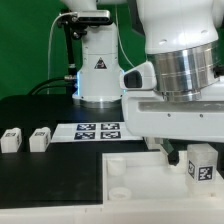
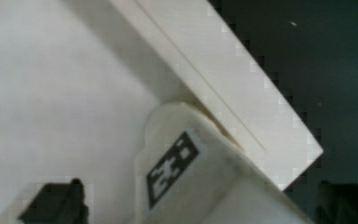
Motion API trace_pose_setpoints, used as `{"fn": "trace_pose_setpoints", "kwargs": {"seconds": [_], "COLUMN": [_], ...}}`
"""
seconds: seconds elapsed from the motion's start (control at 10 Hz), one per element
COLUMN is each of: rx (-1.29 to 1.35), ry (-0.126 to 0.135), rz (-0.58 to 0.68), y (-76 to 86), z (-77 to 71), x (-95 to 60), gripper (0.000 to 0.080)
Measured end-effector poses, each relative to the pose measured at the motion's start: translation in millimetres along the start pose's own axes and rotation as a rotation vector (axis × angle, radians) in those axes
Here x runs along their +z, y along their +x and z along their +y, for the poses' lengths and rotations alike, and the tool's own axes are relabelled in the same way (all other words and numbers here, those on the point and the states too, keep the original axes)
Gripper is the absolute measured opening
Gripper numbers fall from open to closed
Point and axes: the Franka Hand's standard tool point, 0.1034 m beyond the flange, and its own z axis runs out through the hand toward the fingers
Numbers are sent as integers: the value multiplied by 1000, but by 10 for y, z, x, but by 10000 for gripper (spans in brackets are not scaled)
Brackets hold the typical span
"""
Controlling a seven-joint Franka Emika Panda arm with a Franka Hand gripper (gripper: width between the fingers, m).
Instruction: Assemble one leg
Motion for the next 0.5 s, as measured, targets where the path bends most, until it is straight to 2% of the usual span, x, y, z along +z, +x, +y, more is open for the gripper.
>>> {"fn": "trace_pose_setpoints", "kwargs": {"seconds": [0.1,0.2,0.3,0.4,0.5], "rx": [-219,-363,-360,-340,-340], "ry": [-33,-46,-45,-45,-46], "rz": [16,19,27,26,26], "y": [4,6,12,11,12], "z": [-12,-18,-35,-30,-25], "x": [-13,-24,-26,-20,-15], "gripper": [649,649,649,540,540]}}
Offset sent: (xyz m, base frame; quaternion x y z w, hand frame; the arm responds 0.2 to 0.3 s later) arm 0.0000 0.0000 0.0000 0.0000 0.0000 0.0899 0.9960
